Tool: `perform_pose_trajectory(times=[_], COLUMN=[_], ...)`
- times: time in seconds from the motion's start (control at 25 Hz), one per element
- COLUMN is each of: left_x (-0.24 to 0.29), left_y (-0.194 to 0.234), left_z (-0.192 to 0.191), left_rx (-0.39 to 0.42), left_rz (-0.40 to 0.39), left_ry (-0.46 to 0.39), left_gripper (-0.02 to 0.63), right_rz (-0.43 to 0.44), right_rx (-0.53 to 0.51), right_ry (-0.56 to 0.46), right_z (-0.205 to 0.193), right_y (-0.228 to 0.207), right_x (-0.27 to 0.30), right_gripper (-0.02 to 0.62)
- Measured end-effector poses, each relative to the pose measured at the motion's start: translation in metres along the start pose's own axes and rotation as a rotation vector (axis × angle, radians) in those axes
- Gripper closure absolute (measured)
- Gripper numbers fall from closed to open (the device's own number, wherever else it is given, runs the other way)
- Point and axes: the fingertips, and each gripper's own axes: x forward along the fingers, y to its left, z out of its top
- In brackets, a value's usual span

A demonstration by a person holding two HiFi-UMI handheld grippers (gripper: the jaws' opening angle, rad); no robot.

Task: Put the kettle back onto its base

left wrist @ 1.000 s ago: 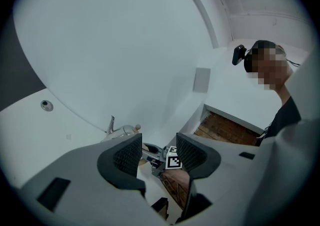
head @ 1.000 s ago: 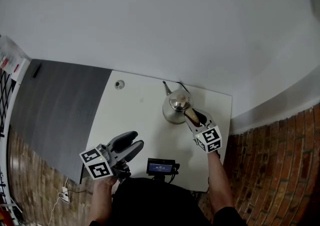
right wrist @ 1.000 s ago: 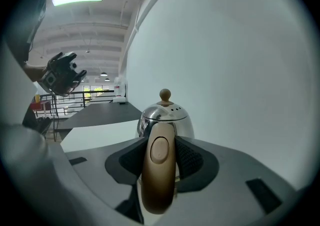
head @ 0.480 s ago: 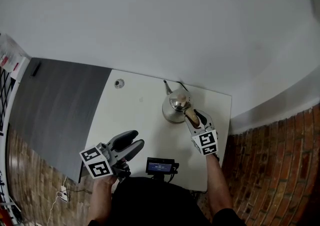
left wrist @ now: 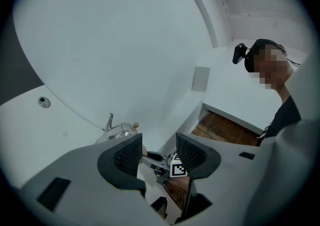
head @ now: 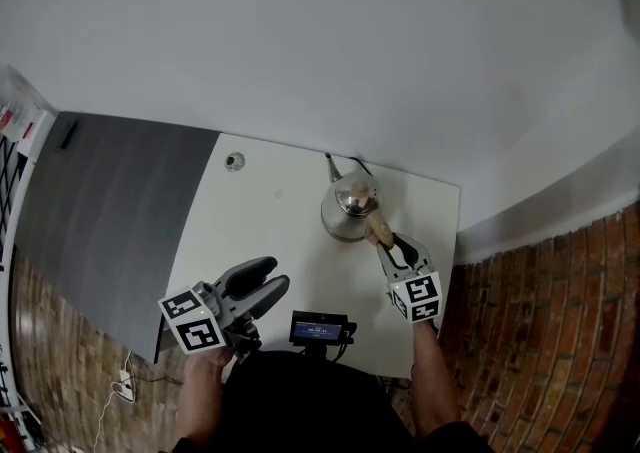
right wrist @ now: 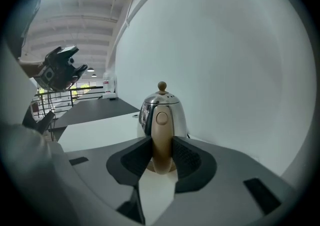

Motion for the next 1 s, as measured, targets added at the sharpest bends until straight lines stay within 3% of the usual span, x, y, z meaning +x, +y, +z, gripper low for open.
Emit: perform_pose_trajectory(times=[0.64,1.0], left_x=[-0.004,-0.004], left_y=[0.001,0.002], left_z=[0.0,-0.001], left_rx=[-0.004,-0.005], left_rz=[0.008,0.009], left_ry=[-0.005,-0.009], left_gripper=[0.393,0.393], right_rz=[0.127,0.119], right_rx=[0.084,0.041], right_ry=[-0.041,-0.037], right_z=[0.006,0.005], right_y=[0.038,0.042], right_x=[-0.001,0.001], right_gripper=[0.463,0.463])
